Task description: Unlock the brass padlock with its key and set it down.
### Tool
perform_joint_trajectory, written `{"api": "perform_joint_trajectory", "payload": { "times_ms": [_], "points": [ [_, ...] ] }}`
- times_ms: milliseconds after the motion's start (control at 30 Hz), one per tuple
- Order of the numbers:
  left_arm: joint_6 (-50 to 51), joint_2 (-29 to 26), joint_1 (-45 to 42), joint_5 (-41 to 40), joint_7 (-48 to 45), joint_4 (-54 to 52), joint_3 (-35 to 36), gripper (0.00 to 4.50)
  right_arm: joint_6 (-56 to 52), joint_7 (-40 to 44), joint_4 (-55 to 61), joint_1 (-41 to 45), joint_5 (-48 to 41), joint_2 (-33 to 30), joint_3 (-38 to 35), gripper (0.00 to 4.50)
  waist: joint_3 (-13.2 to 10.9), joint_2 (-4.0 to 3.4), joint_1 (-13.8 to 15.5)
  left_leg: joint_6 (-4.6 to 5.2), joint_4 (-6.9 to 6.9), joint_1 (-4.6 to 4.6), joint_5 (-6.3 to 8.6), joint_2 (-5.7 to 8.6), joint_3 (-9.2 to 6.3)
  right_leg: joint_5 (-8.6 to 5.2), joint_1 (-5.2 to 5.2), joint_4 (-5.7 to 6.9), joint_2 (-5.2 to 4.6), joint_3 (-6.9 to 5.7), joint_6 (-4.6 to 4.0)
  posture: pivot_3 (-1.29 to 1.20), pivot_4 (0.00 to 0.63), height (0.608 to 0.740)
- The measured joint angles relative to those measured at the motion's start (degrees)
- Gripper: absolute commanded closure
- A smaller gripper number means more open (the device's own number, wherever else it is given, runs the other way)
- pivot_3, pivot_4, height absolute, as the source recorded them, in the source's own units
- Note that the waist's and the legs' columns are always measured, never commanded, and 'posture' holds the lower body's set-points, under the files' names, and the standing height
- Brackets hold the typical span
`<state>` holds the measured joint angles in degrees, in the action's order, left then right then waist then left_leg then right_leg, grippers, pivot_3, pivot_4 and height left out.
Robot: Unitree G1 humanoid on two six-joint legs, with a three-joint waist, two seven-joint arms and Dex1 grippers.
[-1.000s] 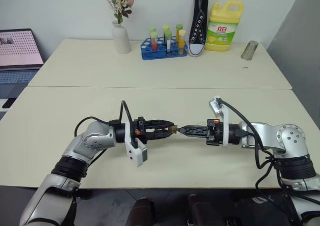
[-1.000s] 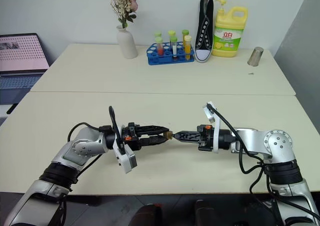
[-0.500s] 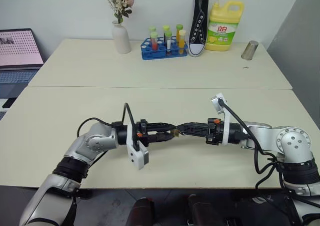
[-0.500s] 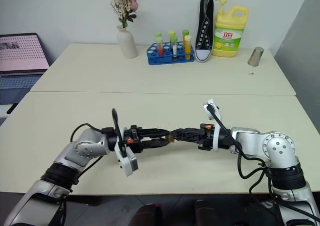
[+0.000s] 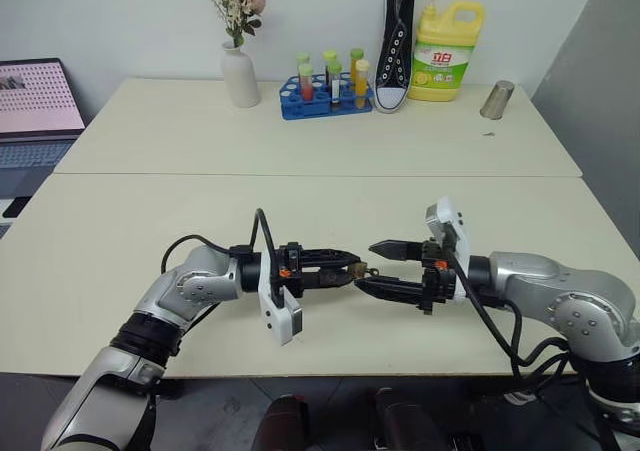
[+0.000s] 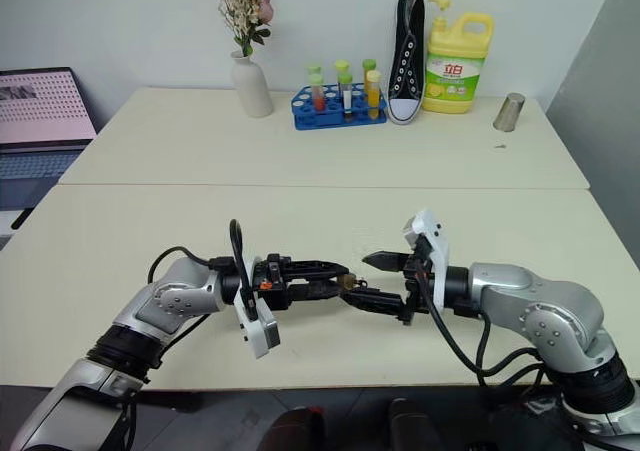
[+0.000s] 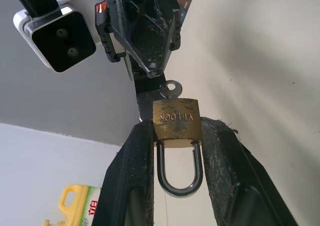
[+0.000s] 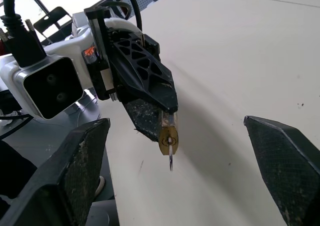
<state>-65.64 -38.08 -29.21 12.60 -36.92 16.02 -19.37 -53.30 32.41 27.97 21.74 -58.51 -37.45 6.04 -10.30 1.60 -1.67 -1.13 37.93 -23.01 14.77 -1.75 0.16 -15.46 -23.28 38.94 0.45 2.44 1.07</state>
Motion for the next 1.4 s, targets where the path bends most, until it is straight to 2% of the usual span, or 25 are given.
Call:
{"api": "perform_joint_trajectory", "payload": {
  "times_ms": [100,167,333,500,567,1367,1400],
  "points": [
    [-0.58,0.0,-0.03,0.11,0.05,0.42,0.0,3.54,-0.07,0.24,-0.1,0.0,1.17,0.82,0.25,0.0,0.0,0.0,0.0,0.0,0.0,0.0,0.0,0.0,0.0,0.0,0.0,-0.01,-0.01,0.0,0.0,0.0,0.15,0.74],
    [-1.06,0.0,-0.1,0.19,0.08,0.5,-0.01,3.54,-0.19,0.52,-0.12,-0.01,1.6,1.21,0.29,0.35,0.0,0.0,0.0,0.0,0.0,0.0,0.0,0.0,0.0,0.0,0.0,0.0,-0.01,0.0,0.0,0.0,0.15,0.74],
    [-1.33,0.0,-0.11,1.0,0.24,1.18,-0.01,3.54,-1.06,1.38,-0.13,-0.01,2.26,2.0,0.39,1.98,0.0,0.0,0.0,0.0,0.0,0.0,0.0,0.0,0.0,0.0,0.0,0.0,-0.01,0.0,0.0,0.0,0.15,0.74],
    [-2.17,0.02,-0.1,1.18,0.71,1.62,-0.01,3.54,-1.6,2.22,-0.16,0.0,4.08,2.0,1.61,3.89,0.0,0.0,0.0,0.0,0.0,0.0,0.0,0.0,-0.01,0.0,0.0,0.0,-0.02,0.0,-0.01,0.0,0.15,0.74],
    [-2.43,0.02,-0.1,1.48,0.83,1.63,-0.01,3.54,-1.67,2.39,-0.18,0.0,4.79,1.98,1.84,4.37,0.0,0.0,0.0,0.0,0.0,0.0,0.0,0.0,-0.01,0.0,0.0,0.01,-0.01,-0.01,-0.01,0.0,0.15,0.74],
    [-1.68,0.02,-0.01,2.12,1.24,1.69,-0.05,3.54,-2.71,2.56,-0.28,0.01,5.71,2.98,1.46,4.36,0.0,0.0,0.0,0.0,0.0,0.0,0.0,0.01,-0.01,0.01,0.0,0.02,-0.01,-0.01,-0.01,0.0,0.15,0.74],
    [-1.14,0.01,0.06,1.8,1.2,1.51,-0.2,3.19,-2.71,2.56,-0.41,0.01,5.71,3.07,1.34,4.36,0.0,0.0,0.0,0.0,0.0,0.0,0.0,0.01,-0.01,0.01,0.0,0.02,-0.01,-0.01,-0.01,0.0,0.15,0.74]
  ]
}}
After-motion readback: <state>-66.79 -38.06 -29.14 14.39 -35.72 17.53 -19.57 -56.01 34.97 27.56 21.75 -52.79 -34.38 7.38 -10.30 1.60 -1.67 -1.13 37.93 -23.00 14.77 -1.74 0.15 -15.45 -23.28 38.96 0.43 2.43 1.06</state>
